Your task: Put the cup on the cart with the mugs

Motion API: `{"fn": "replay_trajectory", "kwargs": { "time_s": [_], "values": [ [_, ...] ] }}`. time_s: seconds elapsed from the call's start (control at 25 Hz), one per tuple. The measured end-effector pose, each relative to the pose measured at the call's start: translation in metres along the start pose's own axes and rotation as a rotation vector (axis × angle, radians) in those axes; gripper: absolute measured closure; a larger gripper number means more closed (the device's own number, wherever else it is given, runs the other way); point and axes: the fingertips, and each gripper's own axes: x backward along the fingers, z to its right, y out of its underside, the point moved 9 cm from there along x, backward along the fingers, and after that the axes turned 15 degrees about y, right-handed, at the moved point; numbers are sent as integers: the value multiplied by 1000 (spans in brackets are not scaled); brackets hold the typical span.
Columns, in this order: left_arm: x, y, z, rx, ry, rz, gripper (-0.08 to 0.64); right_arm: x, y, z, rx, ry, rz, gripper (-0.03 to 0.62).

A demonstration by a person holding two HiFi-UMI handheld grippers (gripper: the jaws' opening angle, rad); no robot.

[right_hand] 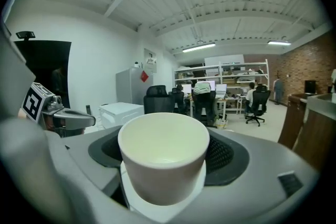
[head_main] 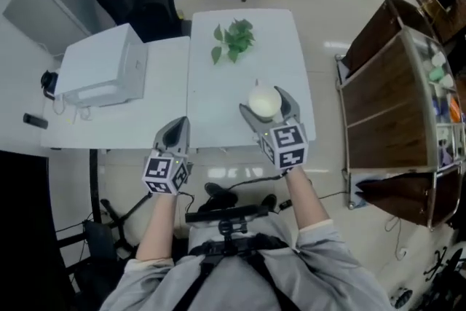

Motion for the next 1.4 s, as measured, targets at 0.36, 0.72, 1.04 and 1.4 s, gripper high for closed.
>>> {"fn": "replay_trajectory", "kwargs": {
  "time_s": [0.36, 0.72, 1.04, 1.4],
  "values": [
    [-98, -12, 129, -60, 183, -21, 557, 94, 46, 143, -61, 176, -23, 150],
    [-192, -14, 259, -106, 400, -29, 557, 186, 79, 256, -121, 340, -38, 150],
    [-261, -27, 353, -181, 623, -79, 557, 246, 96, 329, -213, 493, -32, 150],
    [-346, -34, 407, -220, 821, -114, 557, 259, 110, 383, -263, 628, -36, 150]
  ]
}}
